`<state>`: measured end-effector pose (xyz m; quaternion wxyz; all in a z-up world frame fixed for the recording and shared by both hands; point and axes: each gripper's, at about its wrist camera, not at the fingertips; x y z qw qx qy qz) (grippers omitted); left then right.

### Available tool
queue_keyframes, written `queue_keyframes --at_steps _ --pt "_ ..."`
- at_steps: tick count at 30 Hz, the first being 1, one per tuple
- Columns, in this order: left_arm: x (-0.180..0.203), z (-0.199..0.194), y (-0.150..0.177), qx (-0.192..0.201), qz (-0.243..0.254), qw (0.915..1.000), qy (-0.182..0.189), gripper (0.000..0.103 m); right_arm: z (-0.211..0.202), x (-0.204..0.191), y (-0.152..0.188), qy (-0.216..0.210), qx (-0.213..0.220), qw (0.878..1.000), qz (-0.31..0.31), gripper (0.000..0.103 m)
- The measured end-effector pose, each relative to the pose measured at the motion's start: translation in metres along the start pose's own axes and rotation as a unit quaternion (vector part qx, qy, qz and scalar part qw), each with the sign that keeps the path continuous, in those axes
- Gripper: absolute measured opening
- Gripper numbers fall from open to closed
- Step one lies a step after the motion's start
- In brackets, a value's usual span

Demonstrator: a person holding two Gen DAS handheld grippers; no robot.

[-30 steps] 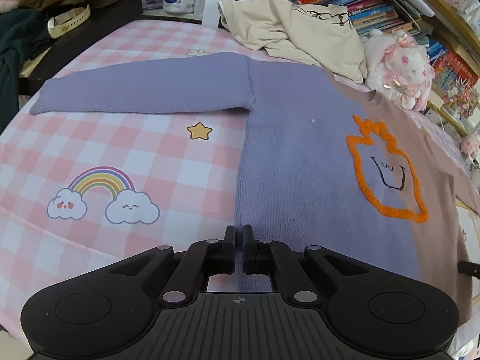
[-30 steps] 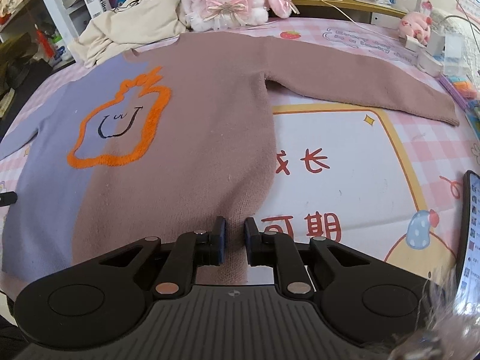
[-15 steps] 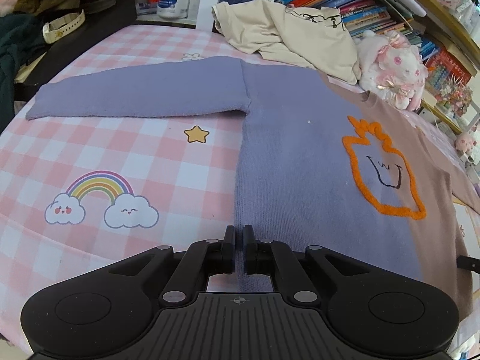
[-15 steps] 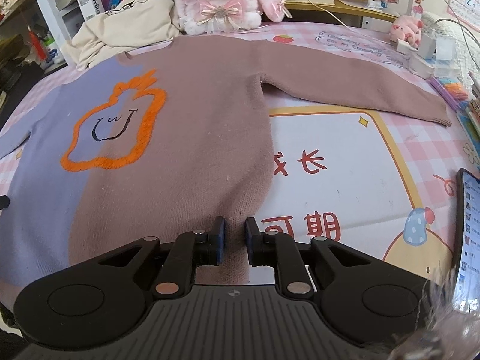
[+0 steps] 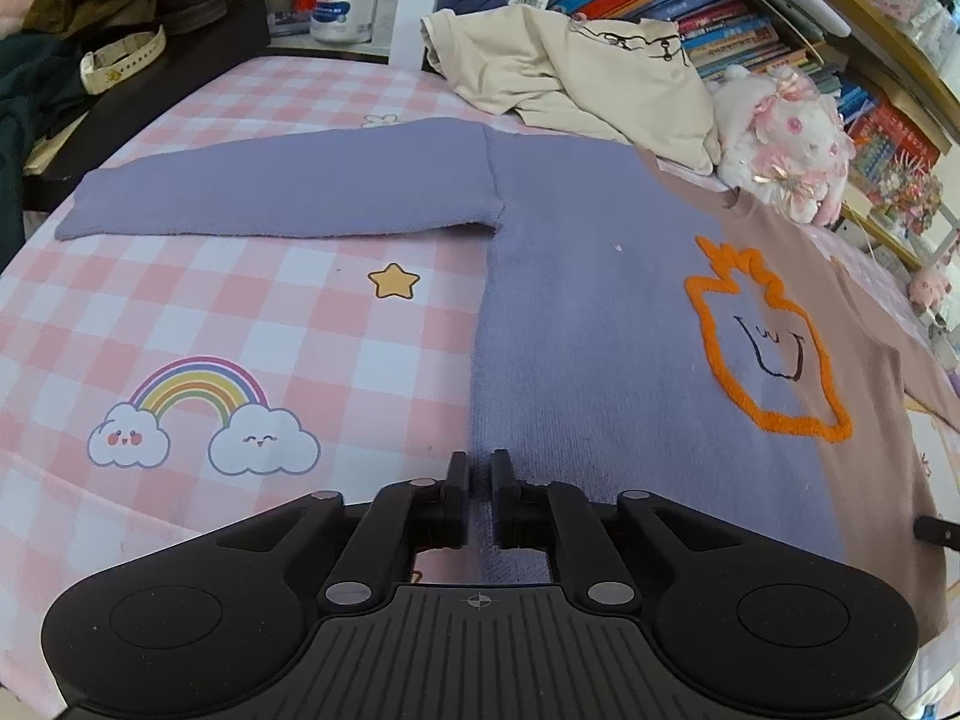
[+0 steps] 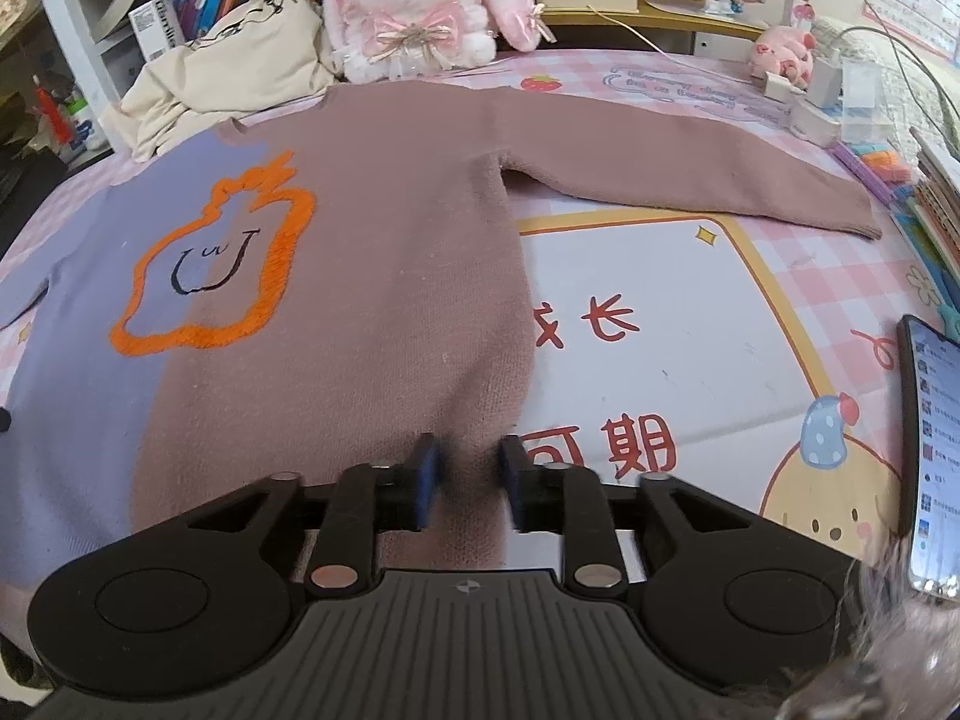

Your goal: Fold clothes

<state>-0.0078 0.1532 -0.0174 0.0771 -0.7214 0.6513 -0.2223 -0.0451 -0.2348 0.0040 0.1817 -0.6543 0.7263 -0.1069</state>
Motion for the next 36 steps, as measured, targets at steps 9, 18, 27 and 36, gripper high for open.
queue_keyframes --at_steps 9,18,27,36 --pt "0.026 -0.026 0.009 0.074 0.056 0.9953 -0.027 0.084 -0.018 -0.019 0.006 0.032 0.047 0.998 0.009 0.091" --pt "0.048 -0.031 0.022 0.078 0.123 0.9885 -0.042 0.093 -0.022 -0.046 0.014 0.05 0.062 0.997 -0.009 0.1" --pt "0.048 -0.033 0.029 0.076 0.147 0.9846 -0.058 0.094 -0.018 -0.07 0.02 0.049 0.052 0.997 -0.037 0.1" --pt "0.034 -0.035 0.026 0.085 0.131 0.9864 -0.052 0.094 -0.018 -0.098 0.027 0.063 0.057 0.992 -0.089 0.1"
Point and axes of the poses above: each gripper's, at about its wrist camera, not at the fingertips, and z roughly the way its jaws point, x to its right, y to its underside, and after that the axes turned 12 degrees about -x, right-handed
